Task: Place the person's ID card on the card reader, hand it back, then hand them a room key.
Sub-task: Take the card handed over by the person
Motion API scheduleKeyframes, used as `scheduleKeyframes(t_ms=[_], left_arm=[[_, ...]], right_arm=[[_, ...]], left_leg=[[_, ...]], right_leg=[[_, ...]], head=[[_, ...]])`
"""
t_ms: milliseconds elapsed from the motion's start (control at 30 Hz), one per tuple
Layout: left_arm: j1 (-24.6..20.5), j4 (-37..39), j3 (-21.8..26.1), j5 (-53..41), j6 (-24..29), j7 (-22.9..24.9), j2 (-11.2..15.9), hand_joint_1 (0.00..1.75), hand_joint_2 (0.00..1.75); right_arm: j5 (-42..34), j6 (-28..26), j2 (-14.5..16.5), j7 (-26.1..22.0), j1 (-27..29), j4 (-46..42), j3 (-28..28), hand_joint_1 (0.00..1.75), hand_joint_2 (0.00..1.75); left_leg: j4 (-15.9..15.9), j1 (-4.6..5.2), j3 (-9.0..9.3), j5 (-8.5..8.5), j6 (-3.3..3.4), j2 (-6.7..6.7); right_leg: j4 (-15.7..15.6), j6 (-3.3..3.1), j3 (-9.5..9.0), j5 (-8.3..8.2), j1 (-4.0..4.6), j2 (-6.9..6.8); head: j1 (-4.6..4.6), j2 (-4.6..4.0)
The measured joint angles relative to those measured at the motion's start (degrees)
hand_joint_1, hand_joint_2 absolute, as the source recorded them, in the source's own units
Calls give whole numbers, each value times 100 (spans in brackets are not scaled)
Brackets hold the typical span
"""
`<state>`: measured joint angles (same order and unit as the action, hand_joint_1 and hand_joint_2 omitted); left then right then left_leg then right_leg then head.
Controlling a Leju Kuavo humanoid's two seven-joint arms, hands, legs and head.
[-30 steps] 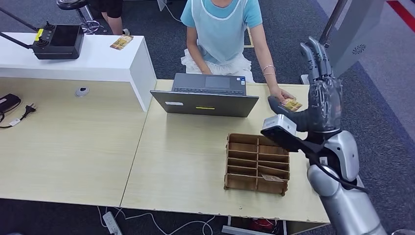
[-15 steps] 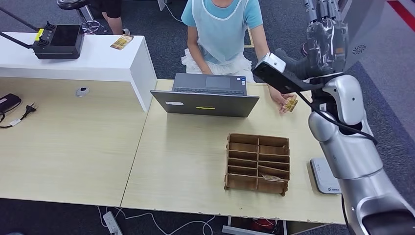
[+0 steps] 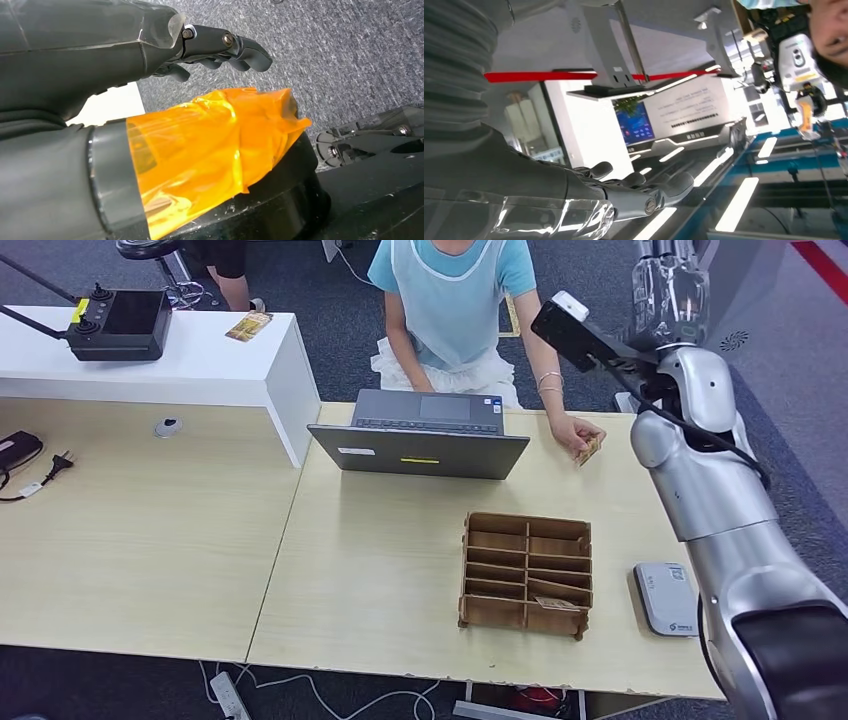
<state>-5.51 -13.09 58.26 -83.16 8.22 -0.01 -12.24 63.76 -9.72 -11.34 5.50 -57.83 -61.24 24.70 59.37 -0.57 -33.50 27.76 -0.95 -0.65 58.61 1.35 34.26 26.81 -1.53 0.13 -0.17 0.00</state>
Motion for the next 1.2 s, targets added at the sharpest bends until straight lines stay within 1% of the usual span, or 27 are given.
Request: scheduleKeyframes(t_ms=[200,367,767,900,967,1033,1100,1200], left_arm=[[-3,-1,-104,-9,-4,62,8,0,0],[0,0,-165,-9,-6,111,34,0,0],[2,2,-217,-9,-3,123,40,0,0],[2,0,-226,-9,11,122,40,0,0],[2,1,-226,-8,15,121,41,0,0],[2,0,-226,-5,15,116,43,0,0],[3,-1,-226,-2,15,105,45,0,0],[6,0,-226,-1,15,93,49,0,0]], right_arm=[[111,-13,113,213,-174,725,-89,0,175],[173,-69,160,288,-276,1114,-144,0,175],[231,-100,209,274,-382,1408,-235,0,175],[234,-275,211,231,-379,1411,-257,0,175],[228,-365,211,221,-377,1406,-282,28,175],[189,-407,211,199,-372,1401,-316,115,175],[108,-455,211,166,-357,1389,-371,175,175],[39,-517,209,145,-321,1364,-454,175,175]], left_leg=[[1,0,0,0,0,-1],[1,0,0,0,0,0],[1,0,0,0,0,0],[2,0,0,0,0,0],[2,0,0,0,0,0],[2,0,1,0,0,0],[2,0,1,0,0,0],[2,0,1,0,0,0]], right_leg=[[0,0,0,0,0,0],[0,0,0,0,0,0],[0,0,0,0,0,0],[0,0,1,0,0,0],[0,0,1,0,0,1],[0,0,1,0,0,2],[0,0,1,0,0,2],[-1,0,1,0,0,2]], head=[[1,0],[1,0],[1,0],[1,0],[1,0],[1,0],[1,0],[1,0]])
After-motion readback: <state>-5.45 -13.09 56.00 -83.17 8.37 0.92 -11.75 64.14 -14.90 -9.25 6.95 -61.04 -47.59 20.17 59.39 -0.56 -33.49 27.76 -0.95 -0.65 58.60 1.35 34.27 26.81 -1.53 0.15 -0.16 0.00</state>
